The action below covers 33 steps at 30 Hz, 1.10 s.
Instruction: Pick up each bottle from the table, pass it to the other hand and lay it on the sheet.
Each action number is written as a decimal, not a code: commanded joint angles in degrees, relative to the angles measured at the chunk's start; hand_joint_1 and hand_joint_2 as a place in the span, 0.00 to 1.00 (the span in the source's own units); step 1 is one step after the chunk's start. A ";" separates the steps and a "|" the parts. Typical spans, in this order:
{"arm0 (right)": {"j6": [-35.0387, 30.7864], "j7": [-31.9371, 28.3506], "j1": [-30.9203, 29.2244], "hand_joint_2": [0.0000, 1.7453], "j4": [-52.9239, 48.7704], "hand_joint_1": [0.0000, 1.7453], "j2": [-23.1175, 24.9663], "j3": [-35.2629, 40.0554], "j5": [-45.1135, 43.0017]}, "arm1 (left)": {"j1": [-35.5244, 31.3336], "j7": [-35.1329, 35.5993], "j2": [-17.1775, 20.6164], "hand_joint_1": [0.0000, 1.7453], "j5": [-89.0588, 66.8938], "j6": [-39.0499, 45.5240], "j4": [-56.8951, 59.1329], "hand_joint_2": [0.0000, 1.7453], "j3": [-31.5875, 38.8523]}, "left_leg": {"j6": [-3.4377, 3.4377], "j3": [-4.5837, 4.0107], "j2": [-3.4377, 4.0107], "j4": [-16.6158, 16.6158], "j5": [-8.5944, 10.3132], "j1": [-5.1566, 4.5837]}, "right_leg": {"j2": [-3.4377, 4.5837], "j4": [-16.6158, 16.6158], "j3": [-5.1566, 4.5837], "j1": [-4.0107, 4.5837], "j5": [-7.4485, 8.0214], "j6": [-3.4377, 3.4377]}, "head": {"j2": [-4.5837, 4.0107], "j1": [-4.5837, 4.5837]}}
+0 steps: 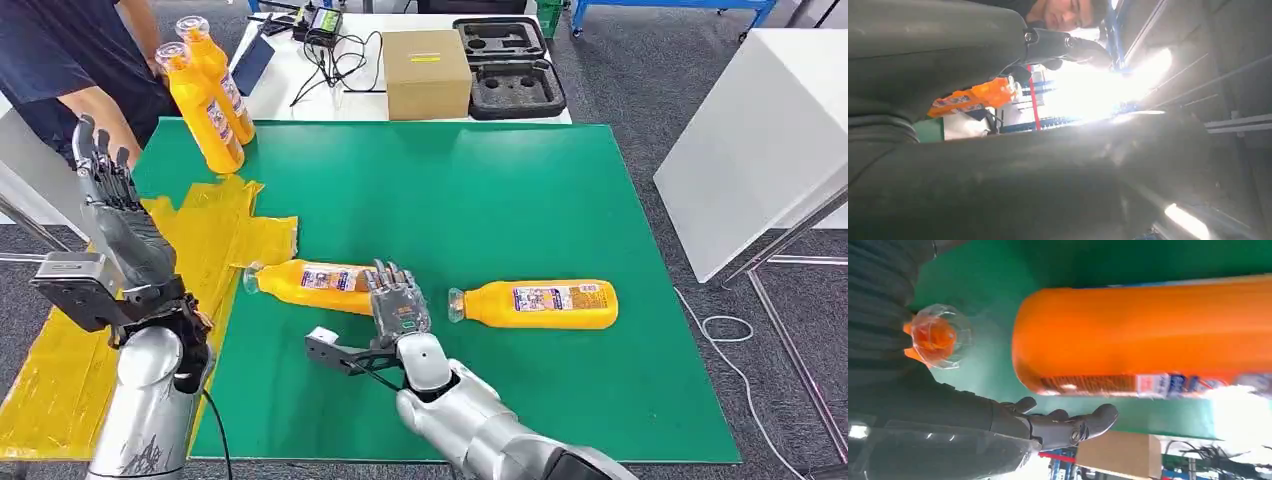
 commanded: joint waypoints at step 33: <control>-3.89 -1.89 -1.14 0.00 -0.42 0.00 -0.46 -11.32 6.81 | 2.19 0.25 0.90 0.00 0.00 -4.81 -1.77 0.00 1.53 | -0.04 0.06 -0.05 -0.03 0.01 -0.01 | -0.08 -0.03 0.06 -0.01 -0.01 -0.01 | 0.00 0.00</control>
